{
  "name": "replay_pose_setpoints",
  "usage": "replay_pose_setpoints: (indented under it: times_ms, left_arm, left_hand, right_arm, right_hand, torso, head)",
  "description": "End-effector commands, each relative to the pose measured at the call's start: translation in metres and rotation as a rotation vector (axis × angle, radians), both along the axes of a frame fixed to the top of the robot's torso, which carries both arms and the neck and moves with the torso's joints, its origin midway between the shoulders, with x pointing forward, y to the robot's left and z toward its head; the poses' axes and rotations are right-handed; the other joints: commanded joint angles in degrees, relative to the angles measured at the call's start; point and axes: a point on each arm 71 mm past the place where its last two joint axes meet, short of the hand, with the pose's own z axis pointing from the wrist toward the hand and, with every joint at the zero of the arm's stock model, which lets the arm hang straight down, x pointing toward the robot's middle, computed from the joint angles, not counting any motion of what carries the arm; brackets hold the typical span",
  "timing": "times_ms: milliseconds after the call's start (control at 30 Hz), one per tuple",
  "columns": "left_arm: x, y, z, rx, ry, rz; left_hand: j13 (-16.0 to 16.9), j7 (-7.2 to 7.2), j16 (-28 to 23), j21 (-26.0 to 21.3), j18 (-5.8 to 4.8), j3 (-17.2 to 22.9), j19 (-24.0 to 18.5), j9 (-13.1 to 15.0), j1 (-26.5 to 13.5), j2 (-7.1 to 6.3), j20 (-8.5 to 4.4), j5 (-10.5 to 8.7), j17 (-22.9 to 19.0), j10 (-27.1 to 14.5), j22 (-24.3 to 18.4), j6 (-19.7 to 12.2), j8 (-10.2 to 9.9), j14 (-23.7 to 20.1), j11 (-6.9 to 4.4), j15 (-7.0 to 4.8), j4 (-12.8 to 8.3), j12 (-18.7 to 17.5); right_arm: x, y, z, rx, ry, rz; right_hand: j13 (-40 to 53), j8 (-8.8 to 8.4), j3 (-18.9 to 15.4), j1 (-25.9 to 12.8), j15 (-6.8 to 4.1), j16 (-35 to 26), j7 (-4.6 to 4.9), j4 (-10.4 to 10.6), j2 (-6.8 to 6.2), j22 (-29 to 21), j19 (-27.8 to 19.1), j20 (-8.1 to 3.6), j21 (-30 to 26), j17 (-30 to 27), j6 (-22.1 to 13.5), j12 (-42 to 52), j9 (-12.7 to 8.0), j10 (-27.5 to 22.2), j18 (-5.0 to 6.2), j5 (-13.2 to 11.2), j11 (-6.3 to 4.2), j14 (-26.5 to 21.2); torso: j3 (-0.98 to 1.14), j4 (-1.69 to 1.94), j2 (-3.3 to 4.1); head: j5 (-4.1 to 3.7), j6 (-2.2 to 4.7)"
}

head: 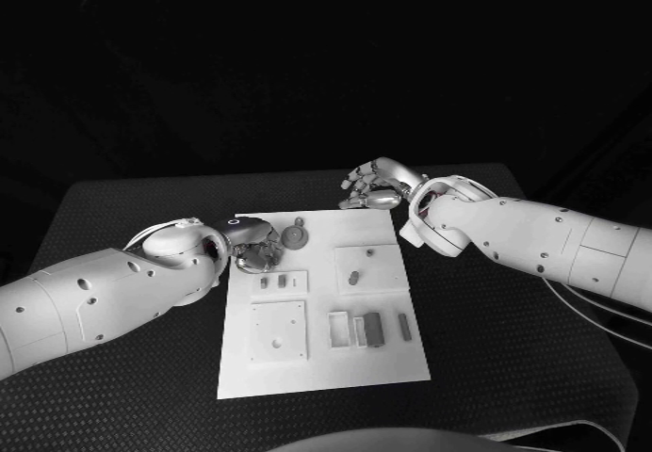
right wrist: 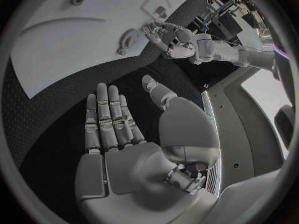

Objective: Assemble the parts on the task board

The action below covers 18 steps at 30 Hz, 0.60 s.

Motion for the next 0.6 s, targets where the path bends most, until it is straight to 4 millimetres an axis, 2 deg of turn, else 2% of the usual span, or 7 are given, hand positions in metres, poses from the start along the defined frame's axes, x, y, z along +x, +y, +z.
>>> replay_pose_setpoints:
  times_ms: [33,300,600]
  left_arm:
    - [0.000,0.006,-0.007,0.028,0.023,0.027]
    - [0.003,0.024,-0.006,0.032,0.012,0.063]
    - [0.012,0.057,0.002,0.017,-0.021,0.141]
  left_hand:
    - [-0.1,-0.06,-0.3,-0.2,1.71,-0.4,0.0,-0.1,0.2,-0.46,0.40,-0.27,0.1,-1.9,1.1,-0.8,-0.3,-0.4,1.53,0.21,0.0,0.0]
    - [-0.2,-0.20,-0.3,-0.3,1.75,-0.5,0.0,0.0,0.4,-0.57,0.44,-0.26,0.1,-2.0,1.1,-1.0,-0.2,-0.5,1.54,0.23,-0.1,0.0]
    - [-0.3,-0.32,-0.2,-0.4,1.81,-0.6,0.0,0.3,0.9,-0.76,0.51,-0.25,0.1,-2.0,1.1,-0.2,0.5,-0.5,1.59,0.28,-0.2,0.1]
  right_arm:
    - [0.000,0.000,0.000,0.000,-0.003,0.008]
    - [0.001,-0.004,0.000,-0.007,-0.001,-0.001]
    - [0.003,-0.016,-0.002,-0.025,0.002,-0.021]
  right_hand:
    - [-0.1,0.38,-0.3,0.6,0.24,-0.3,2.33,0.1,-0.05,0.1,-0.1,0.12,-0.3,0.1,-0.5,0.0,-0.1,-0.1,-0.81,0.1,0.42,0.0]
    - [-0.2,0.40,-0.3,0.9,0.24,-0.4,2.32,0.0,0.01,0.2,-0.1,0.12,-0.4,0.2,-0.5,0.0,-0.1,-0.1,-0.80,0.1,0.44,0.0]
    - [-0.9,0.60,-0.2,1.6,0.08,-0.5,2.24,-0.5,0.39,0.5,0.3,0.10,-0.6,0.6,-0.2,-0.3,-0.2,-0.5,-0.65,0.1,0.67,0.5]
  torso:
    - [0.03,-0.05,0.03]
    - [0.04,-0.05,0.00]
    - [0.02,0.01,-0.08]
  head:
    - [0.01,0.04]
    - [-0.04,0.24]
    - [-0.08,0.59]
